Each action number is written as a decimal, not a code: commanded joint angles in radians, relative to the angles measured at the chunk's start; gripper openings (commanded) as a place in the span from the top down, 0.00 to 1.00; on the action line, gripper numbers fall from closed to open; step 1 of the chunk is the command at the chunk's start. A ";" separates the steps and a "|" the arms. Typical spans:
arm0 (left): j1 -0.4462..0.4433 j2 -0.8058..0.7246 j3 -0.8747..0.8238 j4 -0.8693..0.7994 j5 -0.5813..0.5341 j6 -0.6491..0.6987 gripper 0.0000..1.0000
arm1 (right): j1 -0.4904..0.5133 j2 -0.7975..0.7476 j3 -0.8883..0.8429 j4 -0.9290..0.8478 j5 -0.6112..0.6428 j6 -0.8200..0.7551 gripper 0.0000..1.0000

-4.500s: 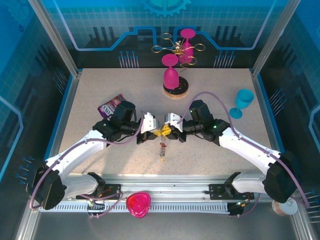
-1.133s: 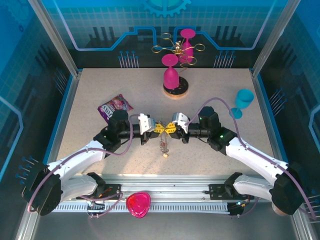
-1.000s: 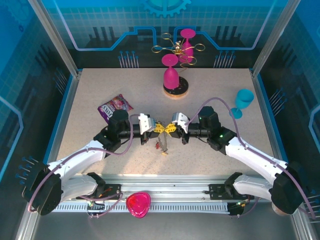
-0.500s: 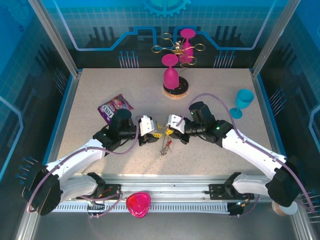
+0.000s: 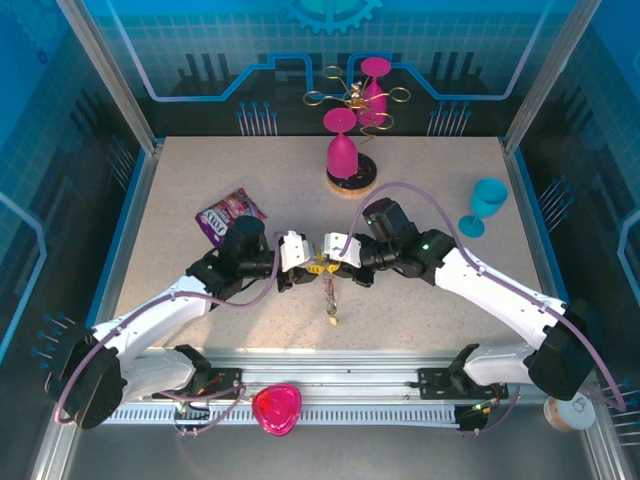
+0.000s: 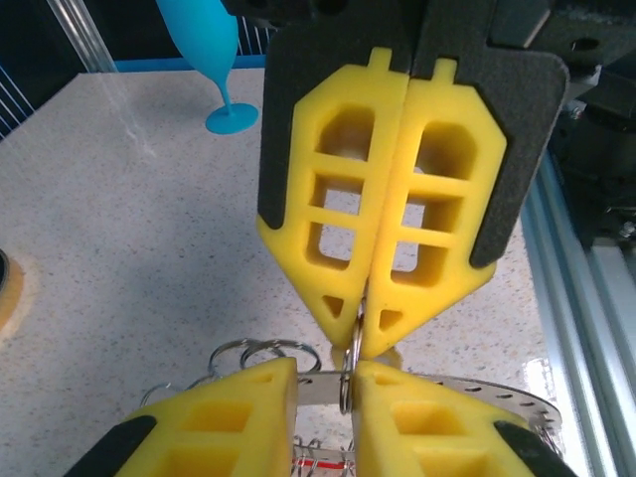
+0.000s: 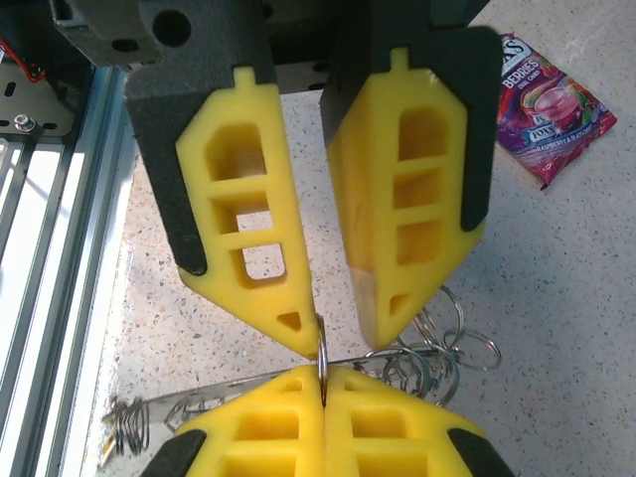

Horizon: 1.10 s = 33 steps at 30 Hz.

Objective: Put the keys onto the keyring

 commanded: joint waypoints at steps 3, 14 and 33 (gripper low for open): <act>-0.005 0.008 0.029 0.007 0.056 0.009 0.87 | 0.021 0.003 0.031 0.054 -0.054 0.027 1.00; -0.004 -0.031 -0.044 0.203 0.106 -0.065 1.00 | -0.092 -0.131 -0.169 0.301 -0.203 0.195 0.75; -0.003 -0.016 -0.093 0.382 0.161 -0.162 1.00 | -0.152 -0.148 -0.302 0.505 -0.338 0.293 0.78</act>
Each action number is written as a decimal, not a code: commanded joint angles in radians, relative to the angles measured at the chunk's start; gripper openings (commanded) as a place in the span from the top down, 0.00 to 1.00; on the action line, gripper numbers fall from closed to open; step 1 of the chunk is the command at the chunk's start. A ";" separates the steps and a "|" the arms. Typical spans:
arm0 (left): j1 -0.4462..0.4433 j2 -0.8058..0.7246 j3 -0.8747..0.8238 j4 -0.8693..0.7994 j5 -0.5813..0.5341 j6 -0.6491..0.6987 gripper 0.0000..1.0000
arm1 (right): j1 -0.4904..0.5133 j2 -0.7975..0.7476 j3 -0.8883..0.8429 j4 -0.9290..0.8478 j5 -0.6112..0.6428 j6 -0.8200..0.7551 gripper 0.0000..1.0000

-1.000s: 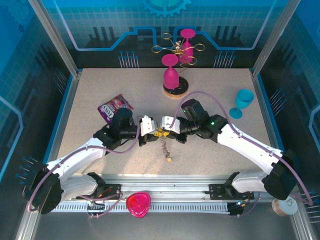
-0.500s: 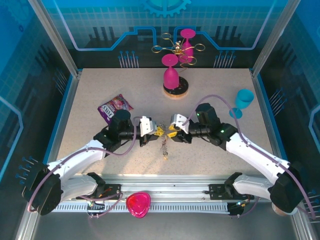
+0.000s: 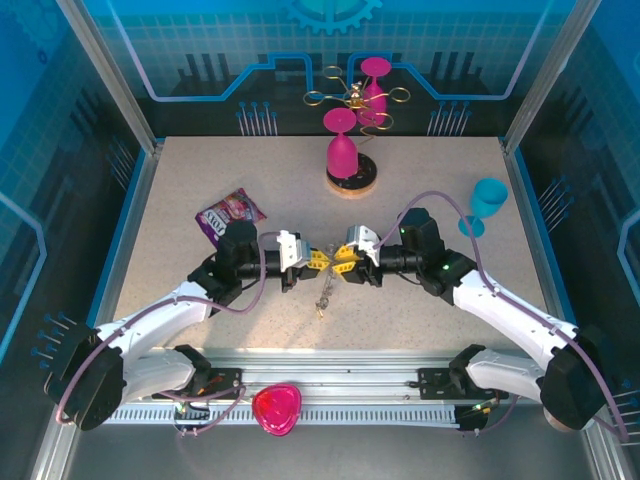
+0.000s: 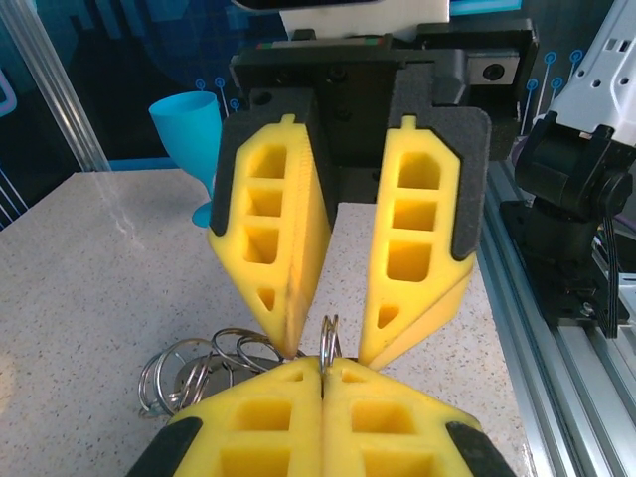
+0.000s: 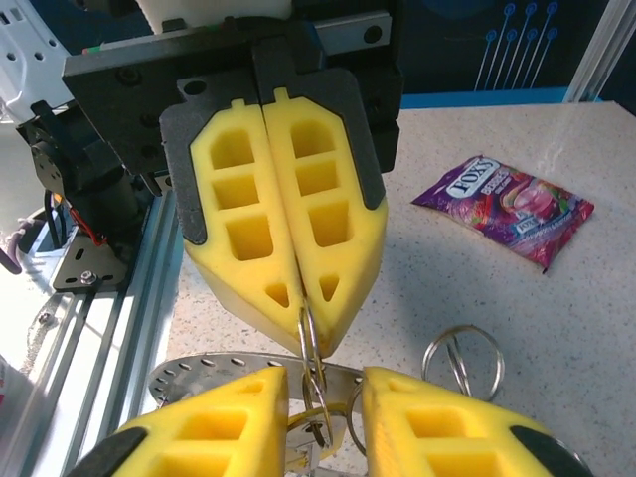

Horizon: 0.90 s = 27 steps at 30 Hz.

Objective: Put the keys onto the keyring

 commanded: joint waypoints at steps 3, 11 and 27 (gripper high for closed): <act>-0.004 -0.005 -0.010 0.079 0.050 -0.025 1.00 | -0.007 0.014 -0.001 0.047 -0.044 0.016 0.84; -0.002 0.005 0.000 0.057 0.037 -0.043 0.99 | -0.007 0.016 0.004 0.067 -0.056 0.022 1.00; 0.012 -0.005 0.106 -0.277 -0.021 0.116 0.71 | 0.078 0.094 0.244 -0.400 0.183 -0.257 1.00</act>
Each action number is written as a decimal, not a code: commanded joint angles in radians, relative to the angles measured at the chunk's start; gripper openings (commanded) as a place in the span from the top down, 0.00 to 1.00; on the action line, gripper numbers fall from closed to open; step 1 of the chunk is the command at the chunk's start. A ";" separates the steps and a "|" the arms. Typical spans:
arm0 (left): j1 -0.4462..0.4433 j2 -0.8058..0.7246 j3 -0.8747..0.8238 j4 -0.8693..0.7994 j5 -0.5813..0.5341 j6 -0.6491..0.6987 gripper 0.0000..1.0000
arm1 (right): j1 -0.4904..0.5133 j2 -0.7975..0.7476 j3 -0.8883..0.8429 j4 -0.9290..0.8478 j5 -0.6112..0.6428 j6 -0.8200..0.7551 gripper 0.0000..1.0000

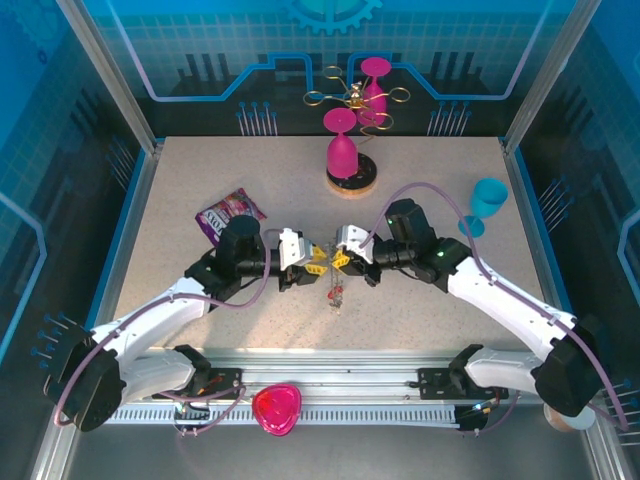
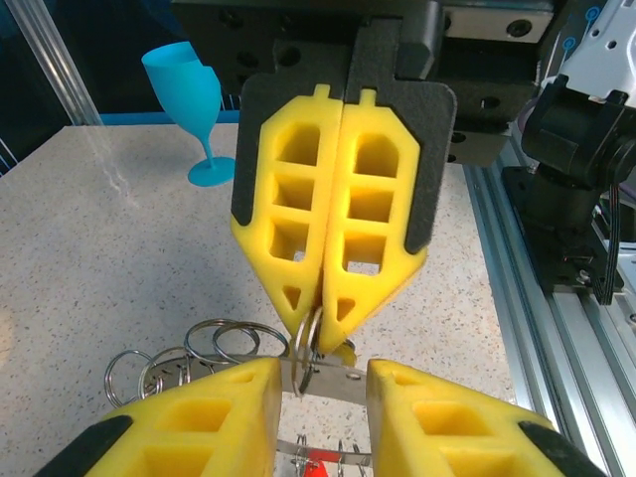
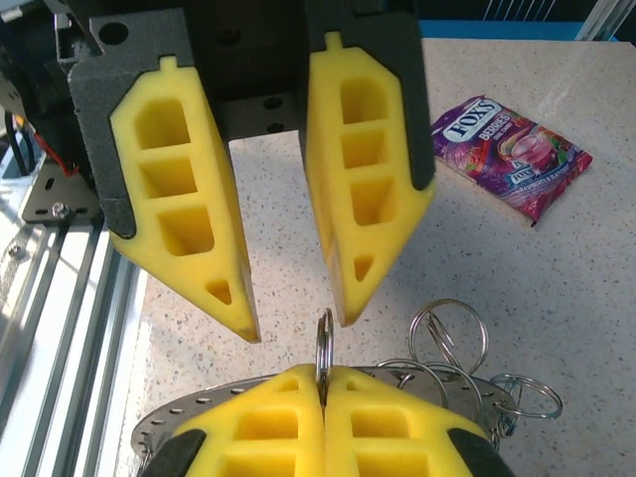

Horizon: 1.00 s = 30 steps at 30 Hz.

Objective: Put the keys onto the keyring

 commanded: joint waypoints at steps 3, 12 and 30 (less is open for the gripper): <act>0.005 0.008 0.041 -0.053 0.018 0.032 0.73 | 0.042 0.042 0.092 -0.119 0.051 -0.096 1.00; 0.006 0.031 0.060 -0.072 0.049 0.042 0.89 | 0.067 0.075 0.157 -0.158 0.032 -0.144 1.00; 0.007 -0.020 -0.043 0.154 0.034 -0.031 1.00 | -0.046 -0.090 -0.102 0.069 -0.038 0.143 0.61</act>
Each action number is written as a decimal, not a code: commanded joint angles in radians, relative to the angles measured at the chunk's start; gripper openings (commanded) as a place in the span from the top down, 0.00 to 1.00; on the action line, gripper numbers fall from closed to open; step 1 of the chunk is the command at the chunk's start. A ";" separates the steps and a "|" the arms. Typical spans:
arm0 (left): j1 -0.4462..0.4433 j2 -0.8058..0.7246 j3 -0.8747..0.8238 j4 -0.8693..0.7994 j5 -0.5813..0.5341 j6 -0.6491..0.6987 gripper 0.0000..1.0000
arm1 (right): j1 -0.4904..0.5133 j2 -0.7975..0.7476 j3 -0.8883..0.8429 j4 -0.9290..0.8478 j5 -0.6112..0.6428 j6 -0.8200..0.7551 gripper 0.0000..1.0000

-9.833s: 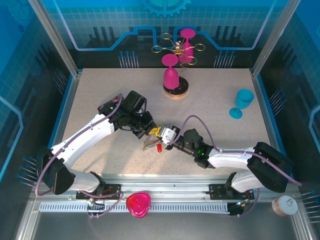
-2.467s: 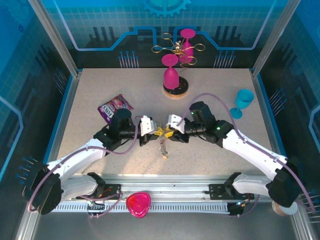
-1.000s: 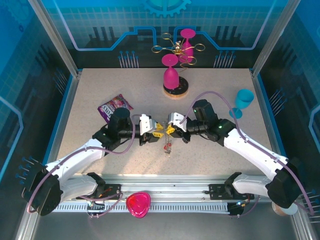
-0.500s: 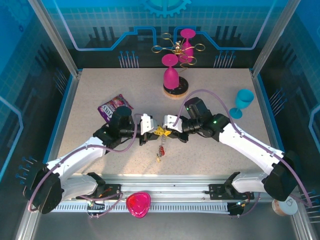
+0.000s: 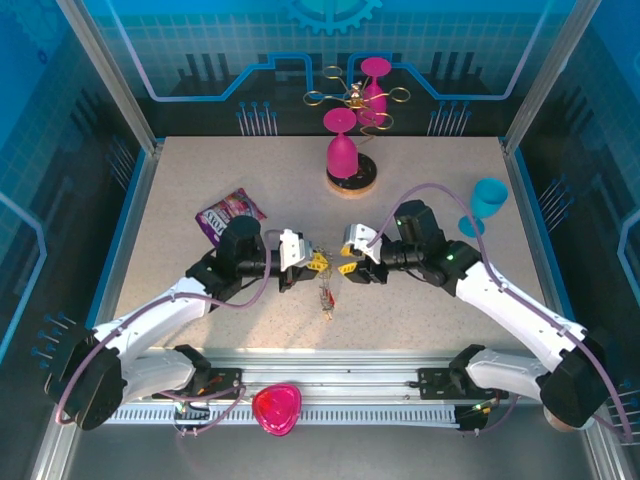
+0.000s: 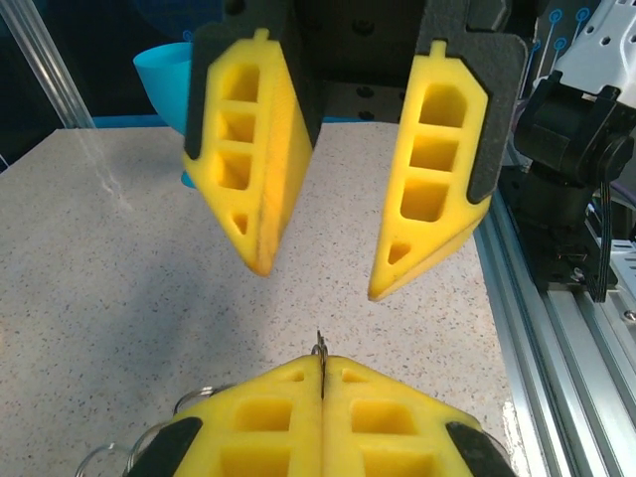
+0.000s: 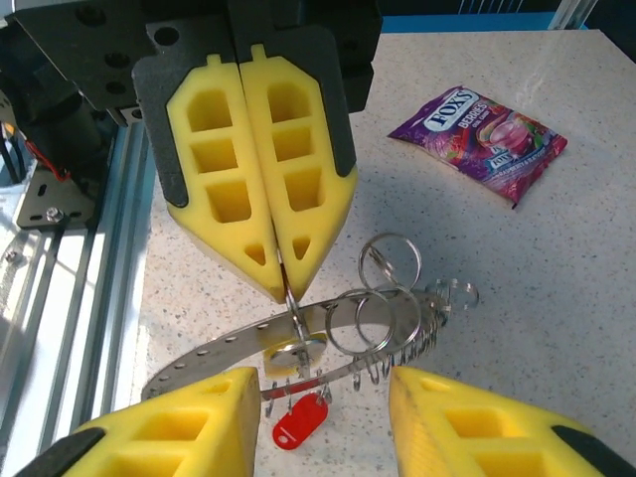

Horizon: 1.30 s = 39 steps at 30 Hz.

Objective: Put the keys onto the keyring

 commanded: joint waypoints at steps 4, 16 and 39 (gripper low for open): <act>0.003 -0.026 -0.023 0.114 0.022 -0.028 1.00 | -0.007 -0.001 -0.055 0.102 -0.042 0.103 0.63; 0.003 -0.026 -0.027 0.124 0.033 -0.031 1.00 | -0.003 0.036 -0.039 0.137 -0.084 0.107 0.76; -0.002 -0.021 -0.021 0.161 0.055 -0.041 1.00 | -0.002 0.101 -0.006 0.098 -0.108 0.112 0.97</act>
